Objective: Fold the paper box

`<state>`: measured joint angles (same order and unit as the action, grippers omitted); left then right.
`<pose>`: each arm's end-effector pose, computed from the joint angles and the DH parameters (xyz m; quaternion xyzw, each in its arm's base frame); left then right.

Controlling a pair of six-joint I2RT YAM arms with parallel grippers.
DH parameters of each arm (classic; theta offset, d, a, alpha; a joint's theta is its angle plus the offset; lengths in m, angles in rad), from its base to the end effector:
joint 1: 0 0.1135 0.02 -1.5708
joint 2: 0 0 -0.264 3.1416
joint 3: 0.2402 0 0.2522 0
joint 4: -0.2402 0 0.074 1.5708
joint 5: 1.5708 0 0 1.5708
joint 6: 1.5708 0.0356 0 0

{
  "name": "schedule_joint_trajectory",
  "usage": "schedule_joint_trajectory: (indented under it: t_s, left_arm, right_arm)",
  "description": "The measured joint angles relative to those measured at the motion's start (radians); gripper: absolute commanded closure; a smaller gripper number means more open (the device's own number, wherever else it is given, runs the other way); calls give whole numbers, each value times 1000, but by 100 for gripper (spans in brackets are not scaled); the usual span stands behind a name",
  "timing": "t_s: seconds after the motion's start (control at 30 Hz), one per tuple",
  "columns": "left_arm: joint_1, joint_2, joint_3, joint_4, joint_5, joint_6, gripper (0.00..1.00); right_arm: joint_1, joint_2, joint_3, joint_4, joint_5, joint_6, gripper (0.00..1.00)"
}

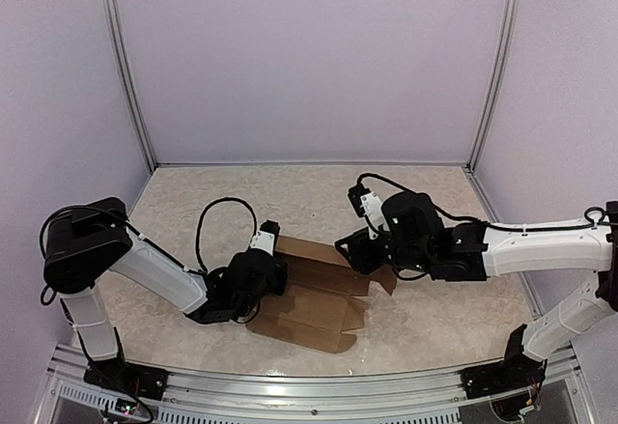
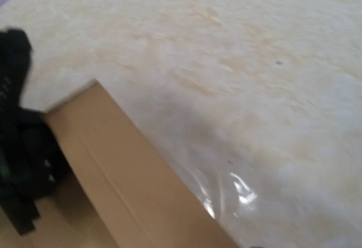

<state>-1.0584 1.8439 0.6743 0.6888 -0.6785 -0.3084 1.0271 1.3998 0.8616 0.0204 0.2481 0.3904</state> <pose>0.1824 -0.2787 0.1186 0.1348 0.8135 -0.0880 0.5588 0.1681 0.2612 0.2459 -0.2095 0.8343 0.2433 0.4482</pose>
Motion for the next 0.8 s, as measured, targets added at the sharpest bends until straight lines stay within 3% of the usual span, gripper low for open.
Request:
schedule_joint_trajectory:
  t_s: [0.37,0.8]
  left_arm:
    - [8,-13,50,-178,-54,-128,100]
    - [0,-13,50,-210,-76,-156,100]
  right_arm:
    - [-90,-17,27,-200,-126,149,43]
    - [-173,90,62,-209,-319,360,46]
